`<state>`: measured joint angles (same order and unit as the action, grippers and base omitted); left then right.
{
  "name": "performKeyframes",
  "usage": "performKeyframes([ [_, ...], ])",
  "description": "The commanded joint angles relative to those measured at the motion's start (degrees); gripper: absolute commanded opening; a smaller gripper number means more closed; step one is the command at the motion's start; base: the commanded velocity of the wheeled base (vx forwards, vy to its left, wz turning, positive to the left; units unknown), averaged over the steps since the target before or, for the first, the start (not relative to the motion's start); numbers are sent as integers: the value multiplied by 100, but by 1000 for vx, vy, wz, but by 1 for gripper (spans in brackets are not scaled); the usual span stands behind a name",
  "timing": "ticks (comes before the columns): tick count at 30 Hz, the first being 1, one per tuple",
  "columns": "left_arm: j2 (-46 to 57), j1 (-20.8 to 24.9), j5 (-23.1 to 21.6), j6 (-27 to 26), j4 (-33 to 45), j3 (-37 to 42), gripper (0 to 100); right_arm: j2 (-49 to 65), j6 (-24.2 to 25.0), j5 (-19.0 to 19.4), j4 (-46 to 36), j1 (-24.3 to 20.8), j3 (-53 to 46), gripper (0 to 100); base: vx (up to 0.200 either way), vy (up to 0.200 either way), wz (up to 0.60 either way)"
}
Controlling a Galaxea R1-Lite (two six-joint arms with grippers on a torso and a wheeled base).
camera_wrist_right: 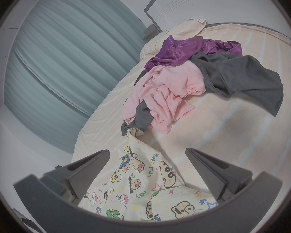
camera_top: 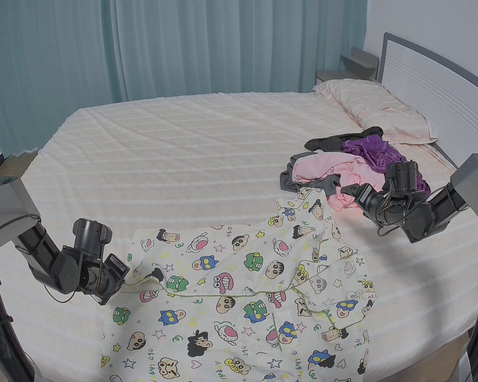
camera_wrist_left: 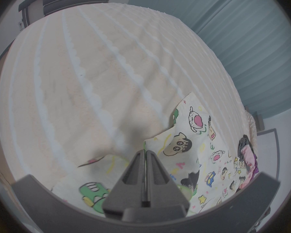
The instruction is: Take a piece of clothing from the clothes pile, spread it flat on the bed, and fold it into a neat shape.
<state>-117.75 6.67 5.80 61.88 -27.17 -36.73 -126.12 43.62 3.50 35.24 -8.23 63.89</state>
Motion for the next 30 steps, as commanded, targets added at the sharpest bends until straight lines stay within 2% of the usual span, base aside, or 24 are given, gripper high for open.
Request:
performKeyframes([
  [1,367,36,0,-132,-7,412,0,-9,-2,2,0,-3,-43,100,0,0,0],
  [12,349,89,79,-238,-42,614,0,9,-2,2,0,-21,-43,100,0,0,0],
  [13,340,89,88,-238,-42,614,100,9,-2,2,0,-21,-52,100,0,0,0],
  [16,332,71,123,-247,-42,606,100,18,-2,2,0,-21,-70,100,0,0,0],
  [19,393,-87,272,-528,-42,606,100,70,-11,10,0,-12,-158,100,0,0,0],
  [24,841,-482,114,-800,28,140,100,211,-20,98,0,-12,-316,100,0,0,0],
  [26,841,-482,114,-800,28,140,100,211,-20,98,0,-12,-316,100,0,0,0],
  [28,815,-517,-686,-1046,274,-616,100,343,-29,195,-9,-30,-500,100,0,0,0],
  [30,674,-517,-1055,-1257,450,-985,100,387,-38,195,-9,-47,-597,100,0,0,0],
])
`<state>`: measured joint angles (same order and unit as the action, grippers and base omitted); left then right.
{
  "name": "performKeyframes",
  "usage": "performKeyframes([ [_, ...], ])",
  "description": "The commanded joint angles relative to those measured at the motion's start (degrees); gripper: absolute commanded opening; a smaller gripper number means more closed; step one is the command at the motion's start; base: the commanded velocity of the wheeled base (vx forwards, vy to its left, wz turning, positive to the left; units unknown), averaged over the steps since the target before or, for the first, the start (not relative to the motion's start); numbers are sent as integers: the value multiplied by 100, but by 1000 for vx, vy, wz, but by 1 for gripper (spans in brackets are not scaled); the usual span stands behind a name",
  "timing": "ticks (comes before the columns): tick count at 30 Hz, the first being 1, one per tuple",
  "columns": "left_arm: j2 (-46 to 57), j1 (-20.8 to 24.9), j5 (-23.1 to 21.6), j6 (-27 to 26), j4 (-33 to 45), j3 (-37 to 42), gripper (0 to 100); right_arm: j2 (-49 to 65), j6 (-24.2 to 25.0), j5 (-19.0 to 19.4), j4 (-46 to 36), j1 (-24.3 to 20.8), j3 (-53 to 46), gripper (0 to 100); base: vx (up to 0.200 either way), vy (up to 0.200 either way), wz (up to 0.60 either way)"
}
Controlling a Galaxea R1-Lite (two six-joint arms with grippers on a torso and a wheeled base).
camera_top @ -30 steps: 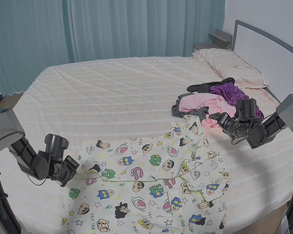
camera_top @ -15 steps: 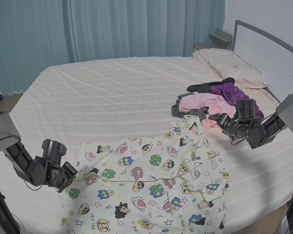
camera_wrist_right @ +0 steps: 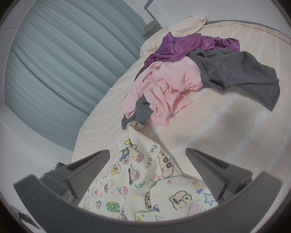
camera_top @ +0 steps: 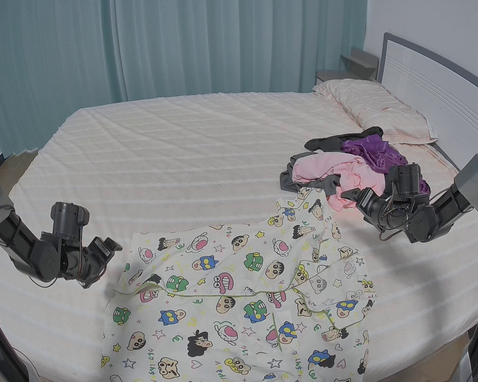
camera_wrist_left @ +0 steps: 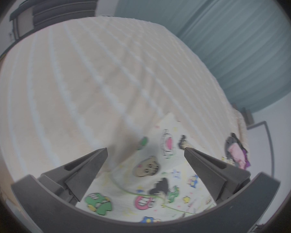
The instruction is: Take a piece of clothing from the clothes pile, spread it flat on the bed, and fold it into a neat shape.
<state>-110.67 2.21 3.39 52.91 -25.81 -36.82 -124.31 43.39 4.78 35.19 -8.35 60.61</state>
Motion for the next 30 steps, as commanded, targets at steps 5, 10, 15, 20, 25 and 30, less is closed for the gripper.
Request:
performKeyframes([
  [5,-1150,-54,-1191,-1151,1245,-2471,100,328,-41,67,5,-105,-621,100,0,0,0],
  [10,-1739,-150,-1455,-1766,1341,-3051,100,407,-41,67,-4,-114,-832,100,0,0,0],
  [15,-2038,-300,-1605,-2513,1324,-3174,100,434,-58,67,-4,-123,-937,100,0,0,0],
  [20,-2284,-440,-1824,-2812,1315,-3517,100,495,-67,58,5,-167,-1113,100,0,0,0],
  [25,-2609,-432,-1877,-2812,1298,-4026,100,601,-76,67,5,-184,-1254,100,0,0,0],
  [30,-2732,-423,-1974,-2821,1298,-4237,100,618,-76,58,-4,-202,-1262,100,0,0,0],
])
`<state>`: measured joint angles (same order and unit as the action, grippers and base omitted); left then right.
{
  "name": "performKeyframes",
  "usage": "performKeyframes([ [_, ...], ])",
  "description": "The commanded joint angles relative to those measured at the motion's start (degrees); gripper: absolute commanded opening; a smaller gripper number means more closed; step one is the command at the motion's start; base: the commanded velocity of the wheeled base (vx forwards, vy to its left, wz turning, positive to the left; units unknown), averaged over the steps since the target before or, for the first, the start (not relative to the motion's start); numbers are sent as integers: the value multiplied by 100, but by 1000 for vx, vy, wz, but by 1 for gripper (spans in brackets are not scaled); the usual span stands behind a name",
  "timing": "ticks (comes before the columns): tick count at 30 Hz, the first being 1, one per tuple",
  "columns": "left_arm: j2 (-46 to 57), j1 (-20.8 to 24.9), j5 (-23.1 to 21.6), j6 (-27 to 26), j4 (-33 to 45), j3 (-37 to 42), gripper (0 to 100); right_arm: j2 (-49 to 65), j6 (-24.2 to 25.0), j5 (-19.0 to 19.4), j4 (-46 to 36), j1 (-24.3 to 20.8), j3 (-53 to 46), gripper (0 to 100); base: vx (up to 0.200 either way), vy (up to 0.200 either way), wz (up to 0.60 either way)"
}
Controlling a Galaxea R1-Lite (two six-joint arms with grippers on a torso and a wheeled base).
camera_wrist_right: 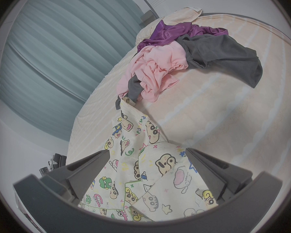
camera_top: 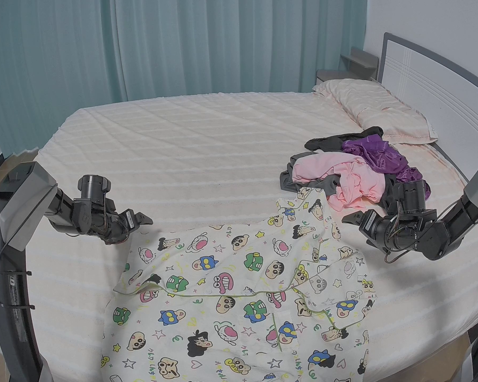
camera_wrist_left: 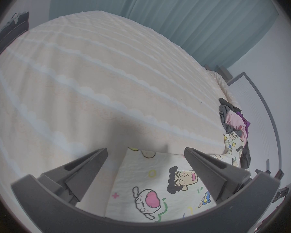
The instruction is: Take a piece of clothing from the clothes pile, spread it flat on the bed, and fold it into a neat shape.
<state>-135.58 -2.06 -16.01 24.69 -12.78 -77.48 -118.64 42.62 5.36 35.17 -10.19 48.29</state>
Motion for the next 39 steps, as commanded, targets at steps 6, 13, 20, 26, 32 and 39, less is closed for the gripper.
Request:
performKeyframes([
  [6,-328,30,-403,10,-14,-302,100,34,10,9,7,-27,-21,100,0,0,0],
  [13,-372,4,-403,45,-14,-338,0,-19,1,9,-1,-36,-3,100,0,0,0],
  [20,-355,-181,-368,63,-6,-461,0,-80,-61,9,-1,-36,40,100,0,0,0],
  [26,-320,-277,-351,71,-6,-540,0,-72,-96,9,-1,-36,32,100,0,0,0],
  [32,-346,-348,-333,71,3,-803,0,-80,-87,9,-1,-27,14,100,0,0,0],
  [39,-469,-392,-148,230,47,-1260,0,-116,-96,9,7,-27,67,100,0,0,0],
])
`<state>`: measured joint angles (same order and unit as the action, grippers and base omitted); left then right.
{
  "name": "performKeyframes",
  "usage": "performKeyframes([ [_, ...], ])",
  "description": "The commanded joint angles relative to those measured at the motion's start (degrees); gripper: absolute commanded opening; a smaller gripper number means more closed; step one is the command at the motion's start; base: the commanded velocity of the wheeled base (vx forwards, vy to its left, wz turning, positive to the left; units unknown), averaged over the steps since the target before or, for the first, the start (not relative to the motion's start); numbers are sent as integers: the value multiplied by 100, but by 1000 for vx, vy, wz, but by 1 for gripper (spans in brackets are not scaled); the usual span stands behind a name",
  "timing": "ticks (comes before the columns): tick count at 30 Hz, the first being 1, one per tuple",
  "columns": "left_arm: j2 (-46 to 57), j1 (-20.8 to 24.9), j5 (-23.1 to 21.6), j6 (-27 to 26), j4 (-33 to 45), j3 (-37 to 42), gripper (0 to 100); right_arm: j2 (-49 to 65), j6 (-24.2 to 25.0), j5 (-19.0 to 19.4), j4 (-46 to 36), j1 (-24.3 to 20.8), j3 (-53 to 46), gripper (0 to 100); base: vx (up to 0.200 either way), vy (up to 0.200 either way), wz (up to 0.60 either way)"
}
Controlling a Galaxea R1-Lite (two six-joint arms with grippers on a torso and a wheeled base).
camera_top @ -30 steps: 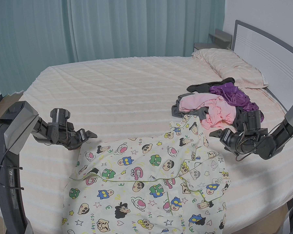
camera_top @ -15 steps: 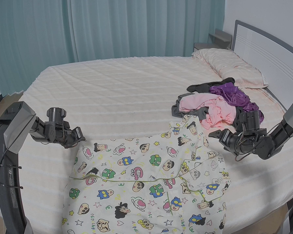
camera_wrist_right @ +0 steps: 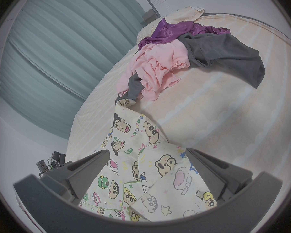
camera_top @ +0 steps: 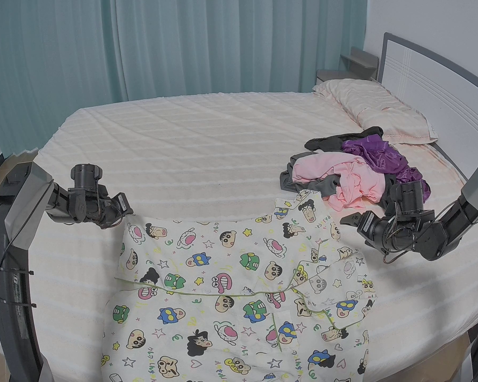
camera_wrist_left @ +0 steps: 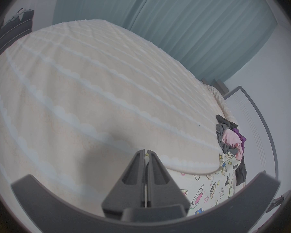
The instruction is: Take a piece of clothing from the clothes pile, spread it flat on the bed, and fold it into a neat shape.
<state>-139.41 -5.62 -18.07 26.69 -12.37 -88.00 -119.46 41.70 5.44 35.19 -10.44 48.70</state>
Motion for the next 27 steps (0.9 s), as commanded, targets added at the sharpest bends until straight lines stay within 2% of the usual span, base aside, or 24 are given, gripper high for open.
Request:
performKeyframes([
  [1,-113,-36,75,30,7,-270,0,-34,4,1,5,-2,25,100,0,0,0],
  [15,-341,-115,102,39,481,-1035,0,-87,-4,1,5,15,25,100,0,0,0],
  [26,-411,-203,242,12,754,-1210,0,-113,4,1,5,-2,34,100,0,0,0],
  [27,-411,-203,242,12,754,-1219,100,-113,4,1,5,-2,25,100,0,0,0],
])
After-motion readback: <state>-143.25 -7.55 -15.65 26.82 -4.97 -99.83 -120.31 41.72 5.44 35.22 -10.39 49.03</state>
